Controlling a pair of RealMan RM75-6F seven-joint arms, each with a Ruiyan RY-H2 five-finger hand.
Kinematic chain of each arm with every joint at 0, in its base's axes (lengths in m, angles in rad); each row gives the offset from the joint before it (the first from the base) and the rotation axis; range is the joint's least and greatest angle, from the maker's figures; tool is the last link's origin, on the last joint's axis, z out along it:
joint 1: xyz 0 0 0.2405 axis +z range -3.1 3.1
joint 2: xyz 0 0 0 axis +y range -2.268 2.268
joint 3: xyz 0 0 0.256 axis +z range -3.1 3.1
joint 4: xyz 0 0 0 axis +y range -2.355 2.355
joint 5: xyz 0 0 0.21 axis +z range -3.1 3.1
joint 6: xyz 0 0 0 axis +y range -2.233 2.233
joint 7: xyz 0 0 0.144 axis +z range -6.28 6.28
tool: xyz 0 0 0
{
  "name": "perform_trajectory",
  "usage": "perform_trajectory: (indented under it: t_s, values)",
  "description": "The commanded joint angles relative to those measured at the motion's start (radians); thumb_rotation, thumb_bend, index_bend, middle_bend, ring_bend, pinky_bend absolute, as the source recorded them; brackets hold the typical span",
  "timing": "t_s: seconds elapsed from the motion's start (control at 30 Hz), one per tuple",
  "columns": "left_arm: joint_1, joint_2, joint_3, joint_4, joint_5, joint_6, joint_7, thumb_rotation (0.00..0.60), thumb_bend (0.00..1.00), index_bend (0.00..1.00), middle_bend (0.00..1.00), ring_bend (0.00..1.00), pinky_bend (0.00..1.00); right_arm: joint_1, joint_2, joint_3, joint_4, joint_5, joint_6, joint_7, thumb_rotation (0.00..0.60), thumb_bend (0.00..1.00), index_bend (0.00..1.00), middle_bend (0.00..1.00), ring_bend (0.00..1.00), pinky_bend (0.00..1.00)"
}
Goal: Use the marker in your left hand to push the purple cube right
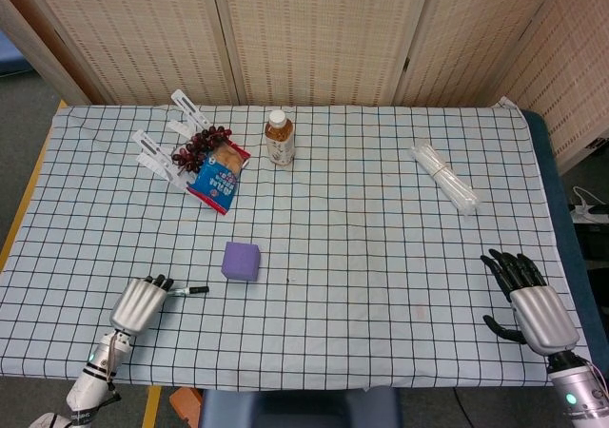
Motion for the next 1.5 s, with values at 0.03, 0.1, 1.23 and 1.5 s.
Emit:
perform_trajectory:
  t_s: [0.03,0.1,1.23,1.5]
  values:
    - [-0.002,-0.032,0.008,0.087,0.041,0.074,-0.079,0.6,0.57,0.78,0.78,0.73,0.9,0.0,0.0,-0.001,-0.001,-0.001,0.0,-0.002,0.6,0.17,0.0,0.0,0.0,0.0]
    - [-0.003,-0.046,0.01,0.139,0.054,0.107,-0.124,0.6,0.58,0.8,0.8,0.74,0.89,-0.001,0.0,-0.001,-0.002,-0.001,0.003,-0.003,0.6,0.17,0.0,0.0,0.0,0.0]
    - [-0.147,-0.184,-0.009,0.56,0.011,0.057,-0.455,0.6,0.58,0.81,0.82,0.75,0.89,-0.003,-0.017,0.018,-0.002,0.049,-0.005,-0.052,0.6,0.17,0.0,0.0,0.0,0.0]
    - [-0.18,-0.219,-0.011,0.543,0.005,0.058,-0.418,0.6,0.58,0.81,0.82,0.75,0.89,-0.001,-0.01,0.014,-0.003,0.051,-0.016,-0.039,0.6,0.17,0.0,0.0,0.0,0.0]
